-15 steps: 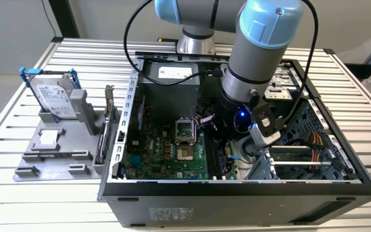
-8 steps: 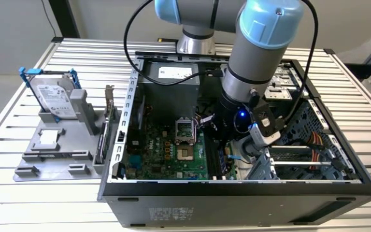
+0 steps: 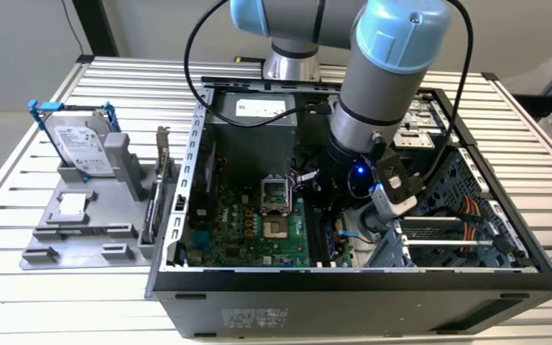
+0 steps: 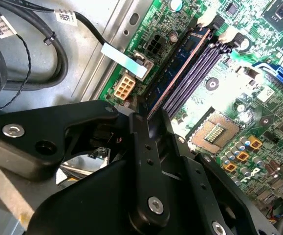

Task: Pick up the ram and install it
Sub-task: 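Insert the ram into the slot, then press down the ram until it locks into place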

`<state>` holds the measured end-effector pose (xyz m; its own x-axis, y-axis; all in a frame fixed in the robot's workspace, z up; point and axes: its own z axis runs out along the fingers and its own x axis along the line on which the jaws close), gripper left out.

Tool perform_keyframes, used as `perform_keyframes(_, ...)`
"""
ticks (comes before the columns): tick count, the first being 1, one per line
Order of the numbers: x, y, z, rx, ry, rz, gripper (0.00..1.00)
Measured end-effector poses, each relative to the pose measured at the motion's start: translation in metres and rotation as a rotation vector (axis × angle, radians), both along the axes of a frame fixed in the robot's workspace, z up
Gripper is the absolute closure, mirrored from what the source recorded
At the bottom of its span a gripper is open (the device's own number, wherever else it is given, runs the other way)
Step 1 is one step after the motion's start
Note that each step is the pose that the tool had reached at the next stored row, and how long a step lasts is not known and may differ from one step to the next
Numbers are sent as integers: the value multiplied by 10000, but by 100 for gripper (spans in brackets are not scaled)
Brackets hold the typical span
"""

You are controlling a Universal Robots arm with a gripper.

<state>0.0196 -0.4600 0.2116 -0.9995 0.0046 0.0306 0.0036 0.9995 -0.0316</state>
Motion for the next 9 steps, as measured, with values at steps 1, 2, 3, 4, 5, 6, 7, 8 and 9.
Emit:
perform_keyframes(1,0,0,1,-1,1,0,0)
perform_keyframes(2,0,0,7,-3,1,0,0)
perform_keyframes(3,0,0,25,0,0,0,0)
perform_keyframes(4,0,0,51,-2,1,-1,0)
perform_keyframes(5,0,0,76,0,0,-1,0)
perform_keyframes(6,0,0,99,1,0,-1,0)
perform_keyframes(7,0,0,124,2,0,0,0)
perform_keyframes(8,0,0,158,-1,0,0,0)
perform_keyframes(9,0,0,190,1,0,0,0)
